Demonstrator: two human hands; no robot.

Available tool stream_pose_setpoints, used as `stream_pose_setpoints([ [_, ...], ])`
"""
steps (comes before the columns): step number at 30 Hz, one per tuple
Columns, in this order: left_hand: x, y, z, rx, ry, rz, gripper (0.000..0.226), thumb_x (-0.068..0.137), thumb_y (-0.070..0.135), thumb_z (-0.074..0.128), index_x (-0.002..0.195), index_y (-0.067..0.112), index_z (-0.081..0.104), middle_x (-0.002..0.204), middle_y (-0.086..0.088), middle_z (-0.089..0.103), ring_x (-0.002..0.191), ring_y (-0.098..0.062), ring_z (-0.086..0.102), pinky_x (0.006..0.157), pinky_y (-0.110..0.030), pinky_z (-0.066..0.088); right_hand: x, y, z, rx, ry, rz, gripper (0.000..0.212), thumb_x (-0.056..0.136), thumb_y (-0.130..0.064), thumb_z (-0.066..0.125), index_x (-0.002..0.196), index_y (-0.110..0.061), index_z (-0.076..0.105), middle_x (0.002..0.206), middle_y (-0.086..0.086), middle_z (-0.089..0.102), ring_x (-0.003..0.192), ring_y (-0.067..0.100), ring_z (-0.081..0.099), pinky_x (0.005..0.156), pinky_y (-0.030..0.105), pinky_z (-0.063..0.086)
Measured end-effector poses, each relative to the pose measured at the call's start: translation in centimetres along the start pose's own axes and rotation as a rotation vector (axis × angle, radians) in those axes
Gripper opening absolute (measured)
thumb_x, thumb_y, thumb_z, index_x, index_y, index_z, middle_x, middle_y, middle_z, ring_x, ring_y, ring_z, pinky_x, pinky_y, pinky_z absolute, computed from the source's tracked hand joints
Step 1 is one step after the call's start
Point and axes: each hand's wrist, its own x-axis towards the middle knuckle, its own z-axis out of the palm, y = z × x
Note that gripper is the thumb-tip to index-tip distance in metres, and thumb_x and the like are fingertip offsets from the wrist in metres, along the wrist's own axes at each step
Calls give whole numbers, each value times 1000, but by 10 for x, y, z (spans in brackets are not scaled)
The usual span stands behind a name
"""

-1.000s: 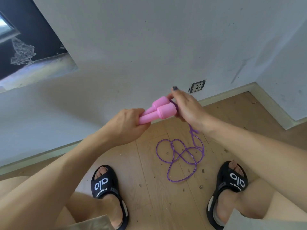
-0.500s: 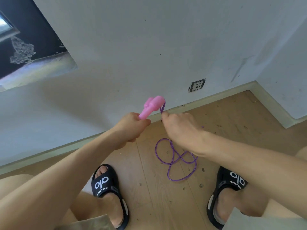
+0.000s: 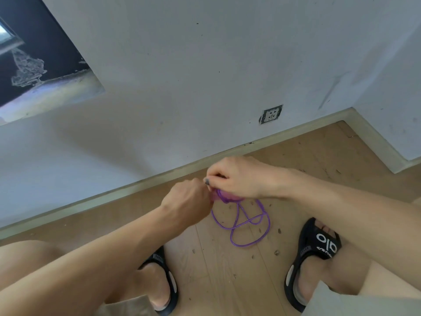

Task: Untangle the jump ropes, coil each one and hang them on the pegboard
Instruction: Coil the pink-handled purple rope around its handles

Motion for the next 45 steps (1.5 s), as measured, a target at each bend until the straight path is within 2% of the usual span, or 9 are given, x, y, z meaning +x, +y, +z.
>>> stream_pose_setpoints([
  [11,-34,9,-34,-194,69,178,21,93,37,44,91,21,30,86,-6,64,75,-39,61,60,-37,46,15,39,1,327,160,29,27,97,-29,56,78,-17,71,42,-9,36,45,9,32,48,21,27],
  [20,-7,-39,-26,-173,89,-120,19,96,36,47,101,18,51,90,-7,63,81,-35,66,60,-34,43,3,43,-22,430,217,87,31,97,-25,54,67,-18,61,52,-7,51,48,9,49,52,21,41],
  [25,3,-65,-41,-526,108,-248,25,97,33,51,83,13,54,72,-2,57,66,-27,57,55,-33,42,-12,53,-21,364,-333,341,63,91,-60,55,134,-16,45,112,9,69,93,18,70,81,33,56],
  [29,-5,-55,-57,-647,44,-122,28,97,33,55,74,19,50,65,3,52,56,-13,46,51,-24,33,-10,50,-18,417,-3,204,114,72,-34,86,156,-32,8,162,-4,23,146,9,27,116,32,32],
  [33,-11,-50,-60,-819,-81,-33,33,96,35,60,71,17,48,57,7,45,50,-14,37,53,-29,32,-1,40,-5,600,193,17,49,76,-8,79,119,-13,59,104,5,65,88,2,57,77,21,43],
  [35,-15,-50,-61,-1010,-161,6,34,95,35,61,70,16,46,54,4,43,48,-16,34,49,-27,31,-1,39,2,414,349,43,12,85,-18,70,93,-11,64,72,9,55,59,6,40,60,26,31],
  [37,-19,-50,-64,-1260,-218,5,32,97,30,58,73,15,43,57,-2,38,47,-17,29,43,-24,24,-1,44,1,256,512,49,20,92,-24,63,78,-19,50,57,0,43,50,12,35,53,31,24],
  [41,-16,-36,-62,-1629,-212,-201,31,101,21,52,73,19,39,60,2,30,47,-11,19,42,-19,13,2,31,0,47,541,39,26,102,-40,42,113,-17,39,75,-2,54,58,21,55,52,37,36],
  [45,-5,-26,-52,-1665,-146,-478,19,98,19,55,82,16,45,61,3,36,43,-8,25,39,-18,18,3,27,27,-478,437,98,43,100,-16,41,140,-8,28,102,5,63,77,34,66,54,35,33],
])
